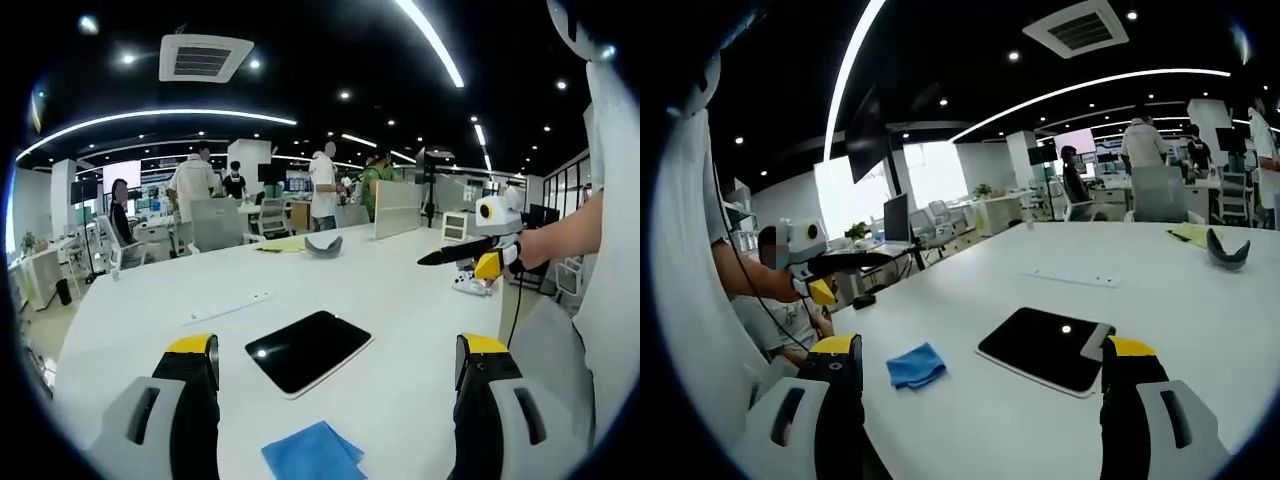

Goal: Wipe the mirror surface with the cleaning cloth until all visible marks leave the cleaned area.

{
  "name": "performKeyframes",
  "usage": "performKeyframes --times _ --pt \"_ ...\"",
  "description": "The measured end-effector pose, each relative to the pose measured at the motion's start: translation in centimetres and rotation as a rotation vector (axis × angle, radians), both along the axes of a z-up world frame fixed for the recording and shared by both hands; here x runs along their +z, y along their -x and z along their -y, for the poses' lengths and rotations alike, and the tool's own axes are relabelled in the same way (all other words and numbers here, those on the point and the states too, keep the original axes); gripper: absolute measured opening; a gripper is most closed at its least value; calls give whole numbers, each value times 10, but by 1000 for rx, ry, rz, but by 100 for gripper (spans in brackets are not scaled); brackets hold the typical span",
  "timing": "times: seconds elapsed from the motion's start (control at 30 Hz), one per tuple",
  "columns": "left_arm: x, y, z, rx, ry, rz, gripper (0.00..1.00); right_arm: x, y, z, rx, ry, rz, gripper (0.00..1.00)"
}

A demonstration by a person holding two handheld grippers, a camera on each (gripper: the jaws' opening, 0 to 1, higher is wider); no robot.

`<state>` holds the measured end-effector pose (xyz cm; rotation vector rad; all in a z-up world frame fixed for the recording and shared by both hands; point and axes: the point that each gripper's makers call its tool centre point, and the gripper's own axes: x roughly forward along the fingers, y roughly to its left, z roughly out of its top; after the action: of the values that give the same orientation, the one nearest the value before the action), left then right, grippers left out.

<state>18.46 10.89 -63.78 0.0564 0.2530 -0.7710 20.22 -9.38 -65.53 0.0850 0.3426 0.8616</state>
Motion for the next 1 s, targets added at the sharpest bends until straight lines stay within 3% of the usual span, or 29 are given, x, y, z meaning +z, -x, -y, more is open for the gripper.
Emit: performKeyframes --times 0.47,0.7,0.83,0.87,1.0 --pt "-3 -1 1 -6 -21 4 99 -1 1 5 -17 -5 -3 100" --pt "-6 -5 -7 7 -56 43 91 -2 2 8 -30 -6 -7 99" --pt "-19 -6 -10 -2 -106 36 85 -4 3 8 -31 -1 -13 99" --pt "-27 -6 -12 -6 -138 32 84 -4 3 8 -30 0 -14 99" --pt "-51 -4 -15 -19 -156 8 72 -3 4 8 -32 3 -17 99"
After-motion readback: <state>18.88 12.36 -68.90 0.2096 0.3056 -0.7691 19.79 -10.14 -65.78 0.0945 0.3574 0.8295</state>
